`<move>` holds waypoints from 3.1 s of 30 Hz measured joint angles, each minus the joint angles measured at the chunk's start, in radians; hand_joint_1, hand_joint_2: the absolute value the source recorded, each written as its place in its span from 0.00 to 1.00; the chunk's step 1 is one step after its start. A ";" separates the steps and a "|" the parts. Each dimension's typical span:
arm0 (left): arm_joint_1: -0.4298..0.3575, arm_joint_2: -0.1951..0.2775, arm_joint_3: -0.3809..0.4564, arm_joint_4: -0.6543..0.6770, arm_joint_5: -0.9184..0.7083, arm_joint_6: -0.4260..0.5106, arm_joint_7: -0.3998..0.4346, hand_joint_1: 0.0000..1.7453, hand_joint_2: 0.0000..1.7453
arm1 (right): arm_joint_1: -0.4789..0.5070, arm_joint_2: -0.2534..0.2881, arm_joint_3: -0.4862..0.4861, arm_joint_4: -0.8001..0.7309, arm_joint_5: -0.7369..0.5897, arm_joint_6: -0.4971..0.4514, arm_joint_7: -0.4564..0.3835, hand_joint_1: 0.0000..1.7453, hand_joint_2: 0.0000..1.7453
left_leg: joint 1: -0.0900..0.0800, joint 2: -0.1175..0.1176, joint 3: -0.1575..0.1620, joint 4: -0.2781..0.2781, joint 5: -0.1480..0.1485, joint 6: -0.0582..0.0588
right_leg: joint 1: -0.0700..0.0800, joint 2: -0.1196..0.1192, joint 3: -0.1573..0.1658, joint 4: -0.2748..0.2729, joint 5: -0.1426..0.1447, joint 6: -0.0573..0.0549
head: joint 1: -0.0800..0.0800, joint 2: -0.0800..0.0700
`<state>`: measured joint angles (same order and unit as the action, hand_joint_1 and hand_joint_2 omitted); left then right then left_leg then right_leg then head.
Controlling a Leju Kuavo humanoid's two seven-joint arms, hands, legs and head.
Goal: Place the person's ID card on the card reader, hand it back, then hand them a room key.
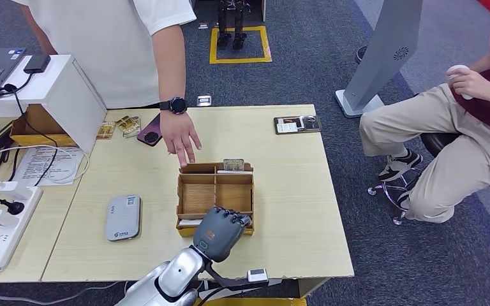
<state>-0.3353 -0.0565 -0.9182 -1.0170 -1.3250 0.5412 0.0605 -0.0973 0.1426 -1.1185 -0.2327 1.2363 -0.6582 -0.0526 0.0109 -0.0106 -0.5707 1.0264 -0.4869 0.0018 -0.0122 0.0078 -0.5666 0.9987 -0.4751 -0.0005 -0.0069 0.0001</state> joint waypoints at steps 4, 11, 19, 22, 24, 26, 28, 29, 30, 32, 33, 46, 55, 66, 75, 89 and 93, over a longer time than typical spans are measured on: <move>0.003 0.000 0.000 0.000 -0.013 0.035 -0.008 1.00 1.00 | 0.000 0.000 0.000 0.000 0.002 0.000 0.000 0.00 1.00 | 0.000 0.000 0.000 0.000 0.000 0.000 | 0.000 0.000 0.000 0.000 0.000 0.000 | 0.000 0.000; 0.010 0.000 0.000 0.000 -0.025 0.071 -0.009 0.29 1.00 | 0.000 0.000 0.000 0.000 0.003 0.000 0.000 0.00 1.00 | 0.000 0.000 0.000 0.000 0.000 0.000 | 0.000 0.000 0.000 0.000 0.000 0.000 | 0.000 0.000; 0.029 -0.001 0.016 -0.004 -0.082 0.141 0.002 0.00 1.00 | 0.000 0.000 0.000 0.000 0.007 0.000 0.001 0.00 1.00 | 0.000 0.000 0.000 0.000 0.000 0.000 | 0.000 0.000 0.000 0.000 0.000 0.000 | 0.000 0.000; 0.049 -0.002 0.037 -0.023 -0.106 0.146 -0.007 0.00 1.00 | 0.000 0.000 0.000 0.000 0.009 -0.001 0.006 0.00 1.00 | 0.000 0.000 0.000 0.000 0.000 0.000 | 0.000 0.000 0.000 0.000 0.000 0.000 | 0.000 0.000; 0.065 -0.002 0.057 -0.041 -0.122 0.147 -0.017 0.00 1.00 | 0.000 0.000 0.000 0.000 0.010 -0.002 0.010 0.00 1.00 | 0.000 0.000 0.000 0.000 0.000 0.000 | 0.000 0.000 0.000 0.000 0.000 0.000 | 0.000 0.000; 0.078 -0.002 0.077 -0.057 -0.137 0.148 -0.028 0.00 1.00 | 0.000 0.000 0.000 0.000 0.010 -0.002 0.010 0.00 1.00 | 0.000 0.000 0.000 0.000 0.000 0.000 | 0.000 0.000 0.000 0.000 0.000 0.000 | 0.000 0.000; 0.088 -0.002 0.095 -0.069 -0.147 0.148 -0.037 0.00 1.00 | 0.000 0.000 0.000 0.000 0.010 -0.002 0.010 0.00 1.00 | 0.000 0.000 0.000 0.000 0.000 0.000 | 0.000 0.000 0.000 0.000 0.000 0.000 | 0.000 0.000; 0.091 -0.002 0.102 -0.074 -0.150 0.148 -0.040 0.00 1.00 | 0.000 0.000 0.000 0.000 0.010 -0.002 0.010 0.00 1.00 | 0.000 0.000 0.000 0.000 0.000 0.000 | 0.000 0.000 0.000 0.000 0.000 0.000 | 0.000 0.000; 0.093 -0.002 0.105 -0.076 -0.152 0.148 -0.042 0.00 1.00 | 0.000 0.000 0.000 0.000 0.010 -0.002 0.010 0.00 1.00 | 0.000 0.000 0.000 0.000 0.000 0.000 | 0.000 0.000 0.000 0.000 0.000 0.000 | 0.000 0.000; 0.093 -0.002 0.107 -0.078 -0.153 0.148 -0.043 0.00 1.00 | 0.000 0.000 0.000 0.000 0.010 -0.002 0.010 0.00 1.00 | 0.000 0.000 0.000 0.000 0.000 0.000 | 0.000 0.000 0.000 0.000 0.000 0.000 | 0.000 0.000; 0.093 -0.002 0.108 -0.078 -0.153 0.148 -0.043 0.00 1.00 | 0.000 0.000 0.000 0.000 0.010 -0.002 0.010 0.00 1.00 | 0.000 0.000 0.000 0.000 0.000 0.000 | 0.000 0.000 0.000 0.000 0.000 0.000 | 0.000 0.000; 0.116 -0.011 0.163 -0.113 -0.166 0.149 -0.058 0.00 1.00 | 0.000 0.000 0.000 0.000 0.009 -0.002 0.010 0.00 1.00 | 0.000 0.000 0.000 0.000 0.000 0.000 | 0.000 0.000 0.000 0.000 0.000 0.000 | 0.000 0.000; 0.119 -0.029 0.199 -0.101 -0.172 0.149 -0.012 0.00 1.00 | 0.000 0.000 0.000 0.002 0.002 -0.005 0.013 0.00 1.00 | 0.000 0.000 0.000 0.000 0.000 0.000 | 0.000 0.000 0.000 0.000 0.000 0.000 | 0.000 0.000; 0.084 -0.041 0.208 0.002 -0.220 0.139 0.045 0.00 1.00 | 0.000 0.000 0.000 0.003 0.000 -0.004 0.014 0.00 1.00 | 0.000 0.000 0.000 0.000 0.000 0.000 | 0.000 0.000 0.000 0.000 0.000 0.000 | 0.000 0.000; 0.072 -0.044 0.208 0.062 -0.199 0.142 0.027 0.00 1.00 | 0.000 0.000 0.000 0.003 0.001 -0.003 0.011 0.00 1.00 | 0.000 0.000 0.000 0.000 0.000 0.000 | 0.000 0.000 0.000 0.000 0.000 0.000 | 0.000 0.000; 0.069 -0.044 0.207 0.080 -0.118 0.147 -0.029 1.00 1.00 | 0.000 0.000 0.000 0.003 0.002 -0.003 0.006 0.00 1.00 | 0.000 0.000 0.000 0.000 0.000 0.000 | 0.000 0.000 0.000 0.000 0.000 0.000 | 0.000 0.000; 0.069 -0.043 0.207 0.080 -0.086 0.146 -0.045 1.00 1.00 | 0.000 0.000 0.000 0.003 0.002 -0.003 0.005 0.00 1.00 | 0.000 0.000 0.000 0.000 0.000 0.000 | 0.000 0.000 0.000 0.000 0.000 0.000 | 0.000 0.000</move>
<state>-0.2664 -0.0999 -0.7115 -0.9374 -1.4106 0.6870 0.0153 -0.0975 0.1423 -1.1180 -0.2296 1.2387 -0.6611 -0.0472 0.0109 -0.0106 -0.5705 1.0264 -0.4868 0.0018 -0.0122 0.0078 -0.5666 0.9987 -0.4751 -0.0005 -0.0069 0.0001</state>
